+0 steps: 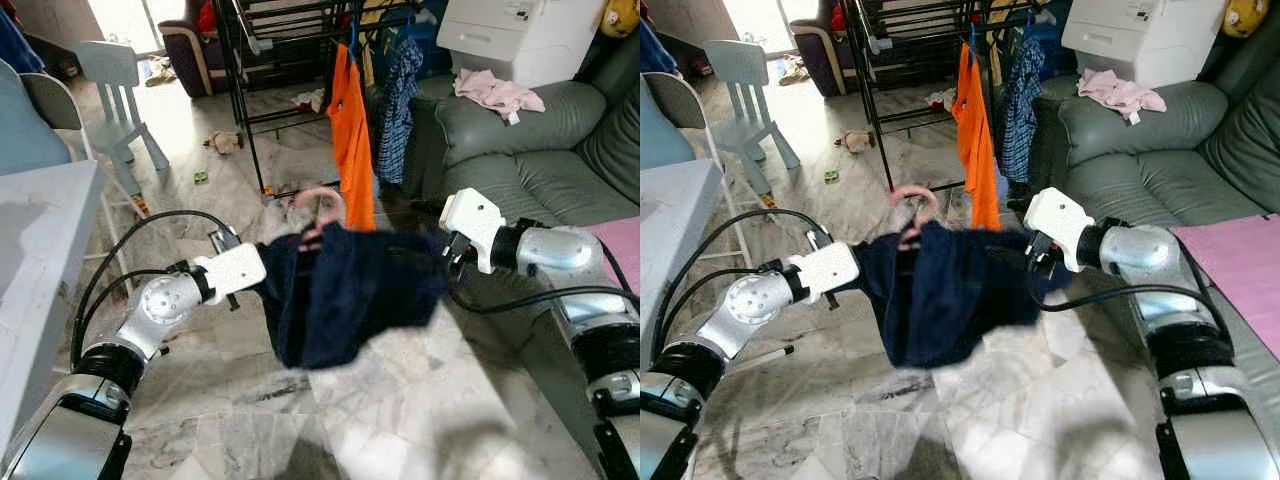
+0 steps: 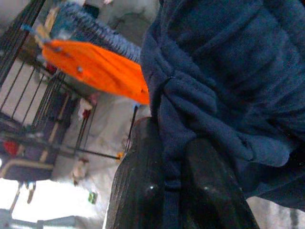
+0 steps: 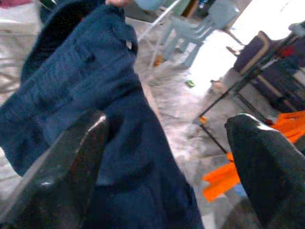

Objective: Hang hanger

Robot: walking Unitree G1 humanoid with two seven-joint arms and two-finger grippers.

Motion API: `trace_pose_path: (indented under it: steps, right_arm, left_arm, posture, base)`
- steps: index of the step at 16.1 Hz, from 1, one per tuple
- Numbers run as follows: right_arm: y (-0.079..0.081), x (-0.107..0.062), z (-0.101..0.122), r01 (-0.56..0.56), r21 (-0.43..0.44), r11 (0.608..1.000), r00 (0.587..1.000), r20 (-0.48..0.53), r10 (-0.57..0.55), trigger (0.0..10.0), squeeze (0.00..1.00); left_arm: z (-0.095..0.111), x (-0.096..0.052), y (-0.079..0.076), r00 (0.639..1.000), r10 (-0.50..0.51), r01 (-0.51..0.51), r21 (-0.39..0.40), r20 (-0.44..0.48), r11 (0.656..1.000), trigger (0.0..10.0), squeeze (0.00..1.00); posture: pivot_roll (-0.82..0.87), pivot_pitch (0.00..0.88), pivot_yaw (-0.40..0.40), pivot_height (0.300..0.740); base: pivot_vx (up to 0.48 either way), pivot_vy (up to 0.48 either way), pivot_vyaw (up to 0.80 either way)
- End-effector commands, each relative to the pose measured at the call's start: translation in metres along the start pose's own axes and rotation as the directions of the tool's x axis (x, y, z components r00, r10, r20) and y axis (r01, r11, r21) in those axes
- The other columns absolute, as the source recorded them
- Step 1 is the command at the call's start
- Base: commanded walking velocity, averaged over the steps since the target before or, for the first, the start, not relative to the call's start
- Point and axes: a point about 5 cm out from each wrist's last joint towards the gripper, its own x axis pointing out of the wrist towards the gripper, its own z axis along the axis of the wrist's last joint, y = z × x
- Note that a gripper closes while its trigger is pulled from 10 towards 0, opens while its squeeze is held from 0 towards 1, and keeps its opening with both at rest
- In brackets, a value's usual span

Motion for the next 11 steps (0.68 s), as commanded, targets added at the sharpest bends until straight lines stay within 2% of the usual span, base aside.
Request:
trace_pose_path:
  steps: [1,4,6,7,8,9,11]
  right_arm:
    - [0.0,0.0,0.002,-0.054,0.023,0.998,0.999,0.002,0.054,10.0,1.0]
    - [0.01,0.002,-0.012,-0.146,0.139,0.98,0.989,0.003,0.147,10.0,1.0]
    - [0.012,0.003,-0.016,-0.171,0.143,0.975,0.984,-0.02,0.176,10.0,1.0]
    - [0.011,0.003,-0.018,-0.18,0.121,0.976,0.981,-0.05,0.187,10.0,0.91]
    - [0.01,0.003,-0.018,-0.183,0.109,0.977,0.98,-0.058,0.19,10.0,0.27]
    - [0.009,0.003,-0.017,-0.187,0.093,0.978,0.979,-0.065,0.194,10.0,0.04]
    - [0.007,0.008,-0.013,-0.216,0.075,0.974,0.973,-0.062,0.22,10.0,0.0]
  left_arm:
    - [0.006,-0.001,0.01,0.999,0.021,-0.022,0.029,0.036,0.999,0.0,0.0]
    - [0.015,0.003,0.008,0.995,-0.003,-0.003,0.061,0.097,0.998,0.0,0.0]
    - [0.019,0.004,0.006,0.993,-0.02,0.011,0.076,0.117,0.997,0.0,0.0]
    - [0.021,0.005,0.005,0.991,-0.036,0.025,0.088,0.131,0.996,0.0,0.0]
    - [0.022,0.005,0.004,0.99,-0.045,0.032,0.093,0.134,0.995,0.0,0.0]
    - [0.022,0.005,0.003,0.989,-0.057,0.043,0.105,0.136,0.994,0.0,0.0]
    - [0.021,0.004,-0.005,0.985,-0.093,0.076,0.119,0.145,0.99,0.0,0.0]
  posture:
    - [-0.14,0.0,0.073,0.74]
    - [-0.13,0.0,0.072,0.74]
    - [-0.13,0.0,0.072,0.74]
    - [-0.13,0.0,0.074,0.74]
    - [-0.13,0.0,0.074,0.74]
    - [-0.13,0.0,0.074,0.74]
    - [-0.13,0.0,0.073,0.74]
  base:
    - [0.0,0.0,0.0]
    - [0.0,0.0,0.0]
    - [0.0,0.0,0.0]
    - [0.0,0.0,0.0]
    - [0.0,0.0,0.0]
    - [0.0,0.0,0.0]
    - [0.0,0.0,0.0]
